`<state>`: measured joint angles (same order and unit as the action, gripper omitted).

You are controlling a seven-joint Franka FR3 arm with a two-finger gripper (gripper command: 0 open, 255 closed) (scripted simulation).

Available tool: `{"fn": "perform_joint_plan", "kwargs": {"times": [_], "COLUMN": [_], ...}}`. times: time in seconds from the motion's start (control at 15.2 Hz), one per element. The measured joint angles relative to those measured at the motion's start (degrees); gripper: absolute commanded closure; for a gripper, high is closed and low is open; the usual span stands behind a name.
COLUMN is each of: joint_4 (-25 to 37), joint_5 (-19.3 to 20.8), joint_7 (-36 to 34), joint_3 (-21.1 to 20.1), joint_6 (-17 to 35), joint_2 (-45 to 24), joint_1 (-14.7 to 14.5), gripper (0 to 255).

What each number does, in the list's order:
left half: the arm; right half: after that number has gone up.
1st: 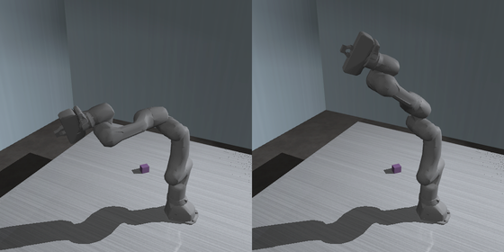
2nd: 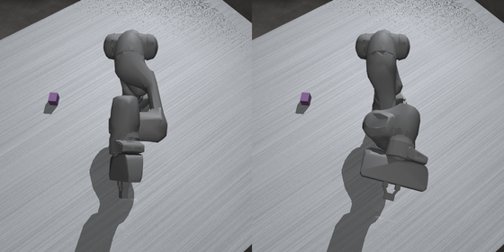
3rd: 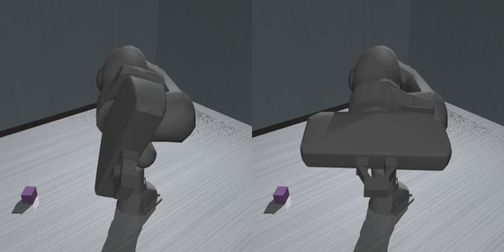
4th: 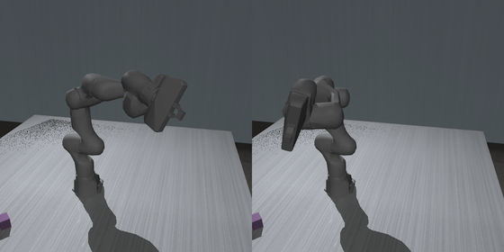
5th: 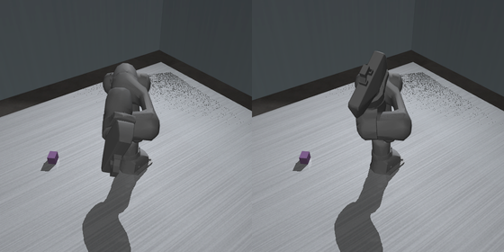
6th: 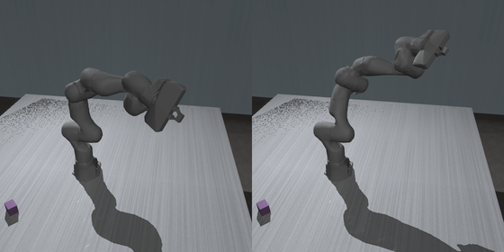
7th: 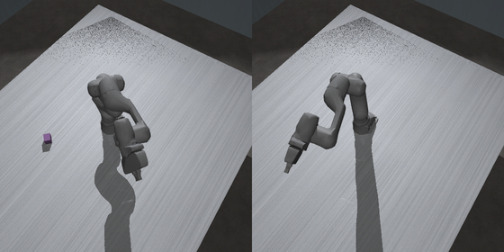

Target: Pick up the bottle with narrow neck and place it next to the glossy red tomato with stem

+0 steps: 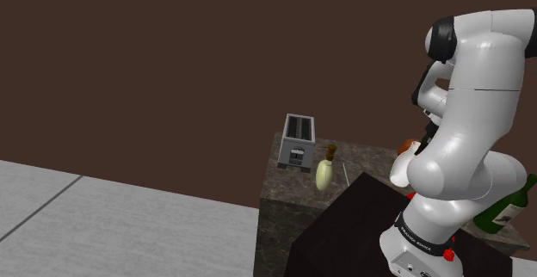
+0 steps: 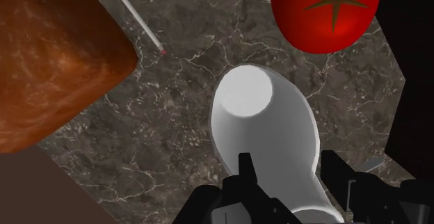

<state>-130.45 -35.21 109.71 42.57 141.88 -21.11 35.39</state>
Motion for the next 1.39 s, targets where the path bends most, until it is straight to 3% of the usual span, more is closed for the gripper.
{"fn": "perform_joint_plan", "kwargs": {"times": [0.4,0.86,0.92,1.39], "joint_4": [0.6,0.7,0.7,0.8], "joint_5": [-5.4,-6.1,-6.1,-5.2], "joint_7": [4.0,4.5,4.5,4.0], "joint_3": [-3.8,-4.3,-4.3,-3.6], "joint_6": [2.4,2.8,2.8,2.2], "joint_2": [-4.3,-4.9,-4.9,-4.3], "joint_1": [3.0,3.4,3.4,3.0], "gripper": [255,255,0,0]}}
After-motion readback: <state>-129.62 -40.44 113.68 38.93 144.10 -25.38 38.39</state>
